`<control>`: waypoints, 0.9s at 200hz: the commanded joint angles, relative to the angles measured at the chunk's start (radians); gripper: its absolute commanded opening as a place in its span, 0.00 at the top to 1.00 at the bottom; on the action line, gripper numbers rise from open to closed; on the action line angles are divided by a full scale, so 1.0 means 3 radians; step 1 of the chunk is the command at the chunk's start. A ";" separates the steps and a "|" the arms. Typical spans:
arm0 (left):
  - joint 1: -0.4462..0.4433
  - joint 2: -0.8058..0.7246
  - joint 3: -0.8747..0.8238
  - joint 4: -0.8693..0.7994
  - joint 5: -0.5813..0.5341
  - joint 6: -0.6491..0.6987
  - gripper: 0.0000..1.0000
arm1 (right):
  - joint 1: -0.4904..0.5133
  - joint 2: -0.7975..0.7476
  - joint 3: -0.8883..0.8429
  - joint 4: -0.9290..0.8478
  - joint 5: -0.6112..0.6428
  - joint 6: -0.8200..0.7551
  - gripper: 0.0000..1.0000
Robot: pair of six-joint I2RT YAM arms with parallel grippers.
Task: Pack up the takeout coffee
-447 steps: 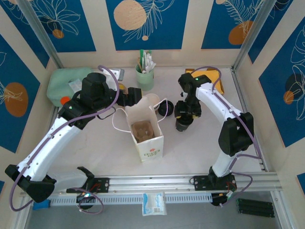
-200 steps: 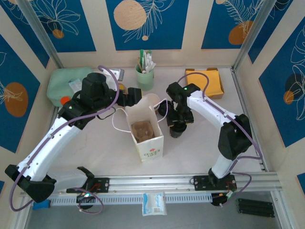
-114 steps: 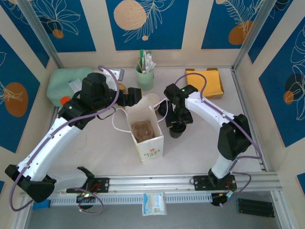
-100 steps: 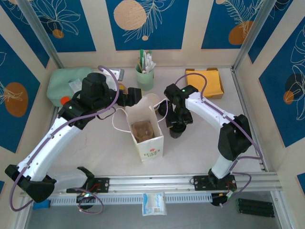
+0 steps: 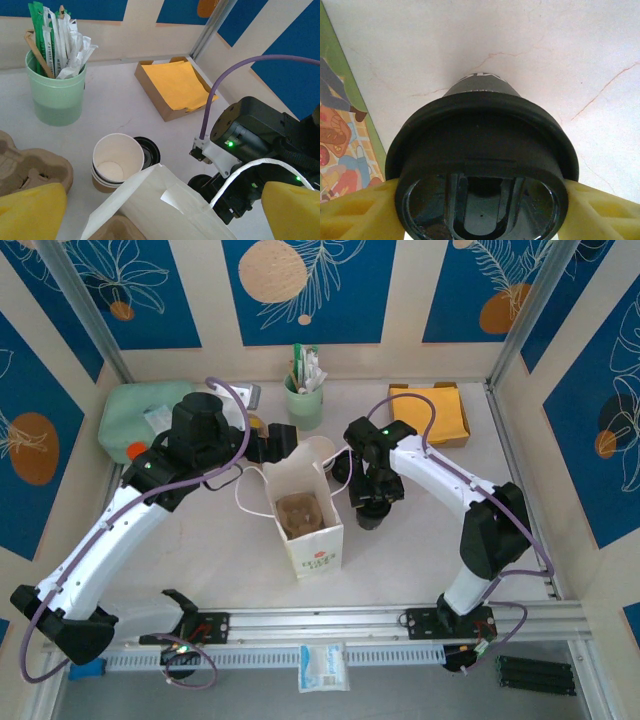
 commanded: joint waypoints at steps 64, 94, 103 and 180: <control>-0.0011 -0.0041 0.0188 -0.0195 -0.0185 0.0202 0.01 | -0.0044 -0.0169 0.0209 -0.0204 0.0002 0.0023 0.32; -0.0002 -0.0030 0.0247 -0.0275 -0.0243 0.0300 0.01 | -0.0060 -0.0212 0.0234 -0.0232 -0.0002 0.0014 0.32; -0.0004 -0.0020 0.0279 -0.0306 -0.0248 0.0331 0.01 | -0.0062 -0.0226 0.0256 -0.0245 -0.0007 0.0008 0.32; -0.0016 0.0146 0.0763 -0.0737 0.0034 0.0546 0.00 | -0.0141 -0.0346 0.0475 -0.0369 -0.0040 -0.0052 0.31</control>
